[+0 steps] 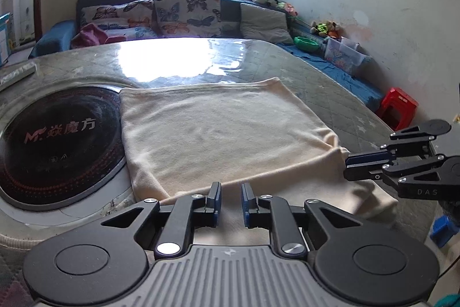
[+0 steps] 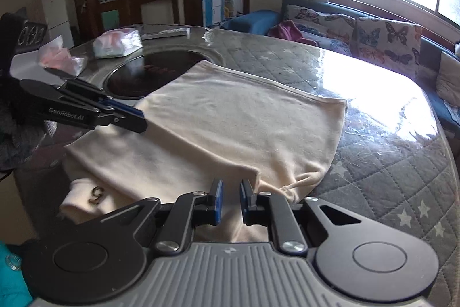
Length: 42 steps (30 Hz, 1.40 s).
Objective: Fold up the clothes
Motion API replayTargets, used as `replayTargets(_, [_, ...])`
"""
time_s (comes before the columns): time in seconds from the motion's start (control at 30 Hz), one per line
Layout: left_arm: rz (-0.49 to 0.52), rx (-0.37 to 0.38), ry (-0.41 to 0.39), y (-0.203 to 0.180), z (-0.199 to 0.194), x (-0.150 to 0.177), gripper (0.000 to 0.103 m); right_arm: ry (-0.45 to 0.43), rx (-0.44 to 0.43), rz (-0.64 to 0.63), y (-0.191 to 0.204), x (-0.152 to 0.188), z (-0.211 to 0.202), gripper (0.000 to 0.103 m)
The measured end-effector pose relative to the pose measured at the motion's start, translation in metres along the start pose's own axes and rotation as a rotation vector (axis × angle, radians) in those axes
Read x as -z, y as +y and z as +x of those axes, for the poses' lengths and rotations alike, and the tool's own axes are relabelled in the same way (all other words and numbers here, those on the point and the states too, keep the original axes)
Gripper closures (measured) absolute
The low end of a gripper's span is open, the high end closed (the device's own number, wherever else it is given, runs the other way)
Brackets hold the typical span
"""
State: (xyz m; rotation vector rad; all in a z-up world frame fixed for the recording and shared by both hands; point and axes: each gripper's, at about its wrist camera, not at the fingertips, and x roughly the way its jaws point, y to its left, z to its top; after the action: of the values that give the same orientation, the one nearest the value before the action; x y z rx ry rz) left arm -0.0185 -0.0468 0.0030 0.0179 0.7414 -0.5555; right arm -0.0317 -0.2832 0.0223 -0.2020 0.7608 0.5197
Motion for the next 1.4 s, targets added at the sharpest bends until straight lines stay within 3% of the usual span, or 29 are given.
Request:
replayTargets(0.2, [0.081,0.023,0.037,-0.013,-0.019,0.017,0.086,0.038,-0.024,-0.068,0.014,0.013,-0.012,0.09])
replayTargets(0.3, [0.135,0.025,0.04,-0.016,-0.035,0.023,0.079,0.024,-0.028,-0.072,0.017,0.013,-0.017,0.09])
replayTargets(0.53, [0.363,0.03,0.067,-0.036,-0.062,0.048,0.074,0.042,-0.03,-0.107,0.026,0.018,-0.014,0.089])
replayTargets(0.7, [0.499,0.023,0.056,-0.051,-0.059,0.066,0.07,0.023,-0.029,-0.094,0.023,0.016,-0.031,0.088])
replayTargets(0.9, [0.592,0.008,0.006,-0.064,-0.043,0.075,0.07,0.032,-0.008,-0.119,0.025,0.02,-0.043,0.079])
replayTargets(0.97, [0.621,0.014,-0.008,-0.066,-0.04,0.077,0.07,0.035,-0.013,-0.152,0.028,0.023,-0.046,0.066])
replayTargets(1.07, [0.622,0.019,-0.029,-0.066,-0.038,0.077,0.08,0.039,-0.02,-0.2,0.033,0.029,-0.049,0.061])
replayTargets(1.13, [0.608,0.023,-0.044,-0.064,-0.037,0.075,0.093,0.042,-0.024,-0.232,0.036,0.032,-0.052,0.054])
replayTargets(1.4, [0.377,0.054,-0.068,-0.036,-0.03,0.035,0.097,0.017,-0.047,-0.375,0.052,0.043,-0.055,0.04])
